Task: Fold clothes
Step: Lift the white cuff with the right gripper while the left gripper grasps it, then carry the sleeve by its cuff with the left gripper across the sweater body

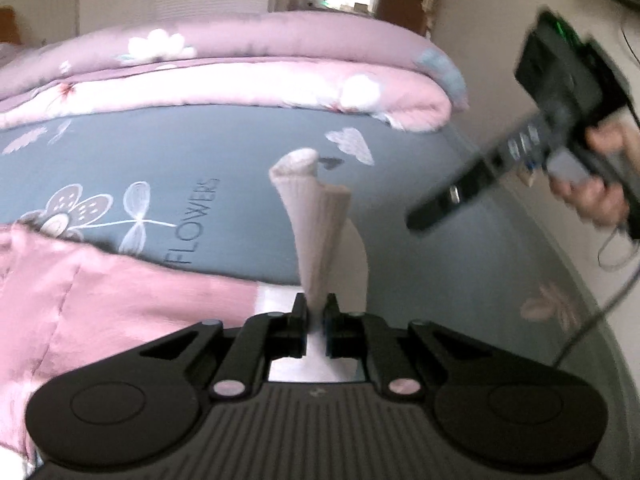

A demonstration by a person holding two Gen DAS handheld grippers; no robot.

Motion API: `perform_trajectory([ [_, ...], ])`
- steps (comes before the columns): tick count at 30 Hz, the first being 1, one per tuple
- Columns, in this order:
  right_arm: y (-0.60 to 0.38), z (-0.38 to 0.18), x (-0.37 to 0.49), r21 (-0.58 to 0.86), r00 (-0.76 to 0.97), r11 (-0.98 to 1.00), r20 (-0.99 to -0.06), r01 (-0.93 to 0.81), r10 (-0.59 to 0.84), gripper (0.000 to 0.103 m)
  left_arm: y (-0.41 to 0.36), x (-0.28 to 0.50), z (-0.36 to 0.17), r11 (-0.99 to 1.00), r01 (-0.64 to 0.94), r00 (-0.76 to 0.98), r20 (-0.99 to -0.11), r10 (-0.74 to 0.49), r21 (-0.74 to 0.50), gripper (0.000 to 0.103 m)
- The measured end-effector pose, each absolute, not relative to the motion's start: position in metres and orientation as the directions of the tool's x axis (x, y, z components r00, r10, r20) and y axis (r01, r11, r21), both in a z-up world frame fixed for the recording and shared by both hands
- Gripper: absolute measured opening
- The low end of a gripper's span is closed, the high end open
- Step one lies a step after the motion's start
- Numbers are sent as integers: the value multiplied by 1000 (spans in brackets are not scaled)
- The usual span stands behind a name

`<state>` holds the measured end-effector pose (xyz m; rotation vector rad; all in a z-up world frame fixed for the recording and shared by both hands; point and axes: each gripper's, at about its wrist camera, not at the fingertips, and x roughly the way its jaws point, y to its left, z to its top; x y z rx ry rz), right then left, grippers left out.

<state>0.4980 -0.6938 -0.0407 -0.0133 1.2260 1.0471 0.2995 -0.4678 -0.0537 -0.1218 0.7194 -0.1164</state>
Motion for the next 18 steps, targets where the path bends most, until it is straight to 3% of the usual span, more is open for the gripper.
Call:
perform_trajectory([
  [9, -650, -60, 464, 502, -121, 566, -808, -654, 577, 40, -396, 304, -38, 978, -17, 772, -624, -120, -210, 5],
  [18, -584, -58, 446, 479, -144, 546, -827, -688, 544, 41, -293, 317, -7, 984, -89, 800, -599, -22, -155, 5],
])
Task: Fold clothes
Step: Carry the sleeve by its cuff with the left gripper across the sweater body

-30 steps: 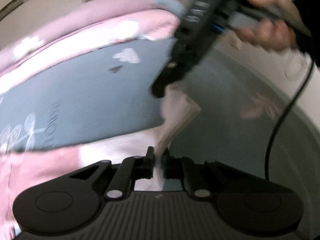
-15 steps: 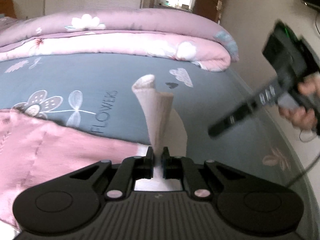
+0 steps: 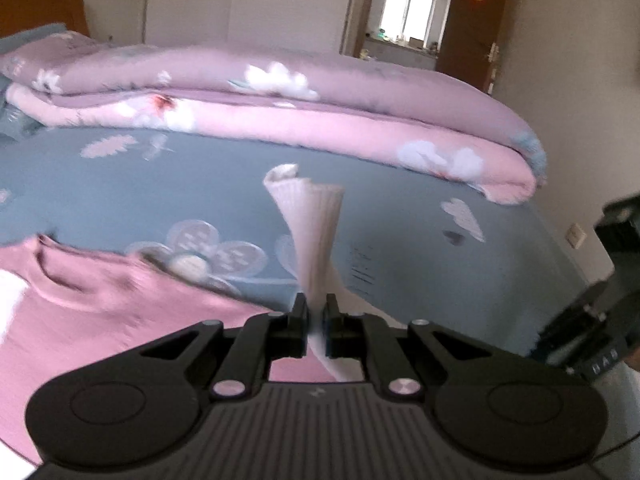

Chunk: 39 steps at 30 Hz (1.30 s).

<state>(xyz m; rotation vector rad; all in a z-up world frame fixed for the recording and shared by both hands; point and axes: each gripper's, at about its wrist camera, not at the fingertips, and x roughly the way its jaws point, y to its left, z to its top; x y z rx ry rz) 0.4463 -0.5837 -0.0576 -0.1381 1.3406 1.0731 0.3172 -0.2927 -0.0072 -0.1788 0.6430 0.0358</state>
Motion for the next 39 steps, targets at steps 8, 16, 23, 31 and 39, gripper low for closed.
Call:
perform_trajectory([
  [8, -517, -58, 433, 410, -105, 520, -849, -749, 518, 41, -211, 316, 14, 976, -188, 817, -569, 93, -109, 5],
  [16, -459, -59, 398, 268, -20, 436, -870, -859, 493, 41, -174, 319, 15, 967, -229, 819, -558, 132, -108, 5],
  [23, -426, -40, 334, 139, -17, 196, -854, -971, 520, 41, -180, 316, 17, 973, -191, 842, -532, 95, -128, 5],
  [31, -374, -57, 269, -199, 305, 243, -767, -949, 565, 60, -181, 324, 19, 980, -144, 855, -516, 54, -137, 5],
  [39, -357, -102, 272, -164, 372, 420, -793, -893, 482, 63, -169, 324, 13, 982, -115, 852, -522, 20, -150, 5],
])
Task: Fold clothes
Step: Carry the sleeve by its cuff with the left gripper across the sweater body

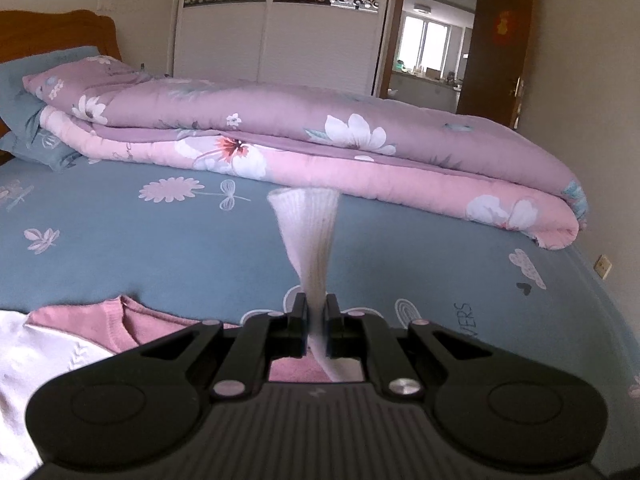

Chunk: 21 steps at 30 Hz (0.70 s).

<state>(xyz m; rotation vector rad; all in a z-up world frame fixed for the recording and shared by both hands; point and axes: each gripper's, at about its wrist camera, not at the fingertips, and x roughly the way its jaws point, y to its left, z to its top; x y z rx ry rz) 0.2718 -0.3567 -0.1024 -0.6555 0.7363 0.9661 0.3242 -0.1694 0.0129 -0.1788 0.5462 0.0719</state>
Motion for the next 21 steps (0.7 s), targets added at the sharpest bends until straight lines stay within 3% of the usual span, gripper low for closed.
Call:
perform_trajectory([
  [8, -350, -103, 260, -188, 436, 480, -760, -857, 482, 69, -151, 324, 5, 978, -118, 853, -521, 13, -169, 5],
  [10, -344, -106, 260, -201, 461, 498, -747, -844, 479, 76, -146, 323, 3, 976, -119, 855, -519, 7, -182, 5],
  [21, -323, -119, 250, -195, 472, 537, -762, -821, 444, 82, -107, 320, 7, 963, -152, 876, -483, 25, -224, 5],
])
